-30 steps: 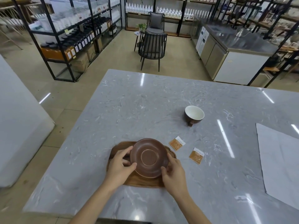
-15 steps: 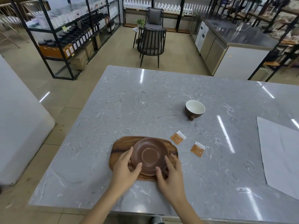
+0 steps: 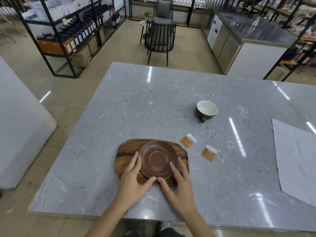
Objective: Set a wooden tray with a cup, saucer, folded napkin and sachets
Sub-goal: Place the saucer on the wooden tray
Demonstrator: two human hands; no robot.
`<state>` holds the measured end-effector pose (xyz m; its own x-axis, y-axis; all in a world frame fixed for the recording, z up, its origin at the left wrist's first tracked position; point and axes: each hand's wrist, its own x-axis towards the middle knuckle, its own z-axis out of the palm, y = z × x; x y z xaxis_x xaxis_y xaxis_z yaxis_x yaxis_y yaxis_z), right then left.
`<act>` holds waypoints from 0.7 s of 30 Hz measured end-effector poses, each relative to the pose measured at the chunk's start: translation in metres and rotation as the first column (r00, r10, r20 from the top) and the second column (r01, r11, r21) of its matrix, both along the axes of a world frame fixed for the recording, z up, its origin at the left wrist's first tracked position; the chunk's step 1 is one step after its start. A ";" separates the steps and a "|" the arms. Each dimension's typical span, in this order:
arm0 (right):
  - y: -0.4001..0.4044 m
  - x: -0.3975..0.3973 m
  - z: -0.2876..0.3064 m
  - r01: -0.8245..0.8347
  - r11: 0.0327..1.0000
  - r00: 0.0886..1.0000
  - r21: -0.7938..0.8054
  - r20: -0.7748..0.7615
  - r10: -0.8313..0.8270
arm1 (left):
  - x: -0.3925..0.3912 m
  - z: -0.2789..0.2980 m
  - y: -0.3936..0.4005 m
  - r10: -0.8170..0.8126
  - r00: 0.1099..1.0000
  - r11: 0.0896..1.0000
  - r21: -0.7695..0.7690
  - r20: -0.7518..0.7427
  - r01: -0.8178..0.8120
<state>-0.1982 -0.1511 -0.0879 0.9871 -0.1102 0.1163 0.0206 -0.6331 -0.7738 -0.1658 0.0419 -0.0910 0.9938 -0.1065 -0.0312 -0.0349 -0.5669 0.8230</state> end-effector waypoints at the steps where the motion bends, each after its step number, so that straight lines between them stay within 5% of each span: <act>1: 0.000 0.000 0.000 -0.001 1.000 1.000 0.005 -0.001 0.001 | 0.000 0.000 0.000 0.006 1.000 1.000 -0.008 -0.003 -0.006; 21: 0.004 0.001 -0.002 0.003 1.000 1.000 -0.007 -0.022 -0.004 | -0.001 0.006 -0.001 0.046 0.998 0.998 -0.041 -0.046 -0.048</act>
